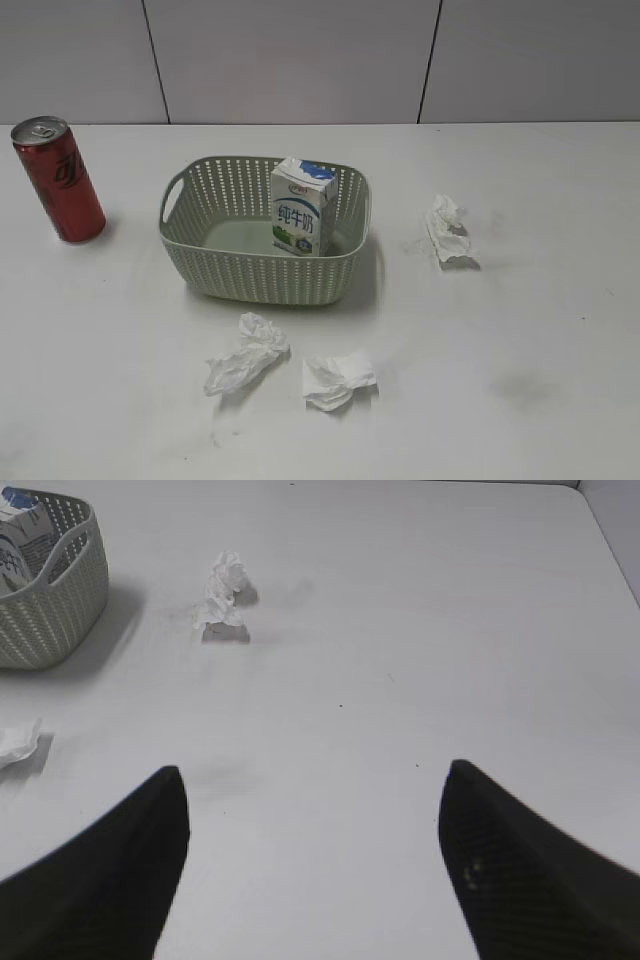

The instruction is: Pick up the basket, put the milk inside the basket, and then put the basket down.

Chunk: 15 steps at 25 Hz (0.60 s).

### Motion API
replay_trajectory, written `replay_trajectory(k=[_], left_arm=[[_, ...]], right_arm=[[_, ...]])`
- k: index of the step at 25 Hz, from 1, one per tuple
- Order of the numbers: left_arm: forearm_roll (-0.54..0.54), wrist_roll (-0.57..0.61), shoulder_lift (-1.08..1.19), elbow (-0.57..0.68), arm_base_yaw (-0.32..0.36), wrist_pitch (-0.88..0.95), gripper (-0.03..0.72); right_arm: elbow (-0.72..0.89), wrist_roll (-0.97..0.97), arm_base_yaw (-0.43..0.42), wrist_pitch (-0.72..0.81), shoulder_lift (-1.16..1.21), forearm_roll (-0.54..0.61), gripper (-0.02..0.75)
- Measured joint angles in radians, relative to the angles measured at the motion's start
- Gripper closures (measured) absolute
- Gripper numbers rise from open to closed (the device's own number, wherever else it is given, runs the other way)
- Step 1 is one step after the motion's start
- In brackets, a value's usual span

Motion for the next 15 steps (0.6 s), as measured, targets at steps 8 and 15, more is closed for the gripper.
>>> replay_trajectory(k=[8, 15], left_arm=[[0.000, 0.000, 0.000, 0.000, 0.000, 0.000, 0.272], [0.000, 0.000, 0.000, 0.000, 0.000, 0.000, 0.284]], right_arm=[[0.000, 0.000, 0.000, 0.000, 0.000, 0.000, 0.146], [0.000, 0.001, 0.000, 0.000, 0.000, 0.000, 0.146]])
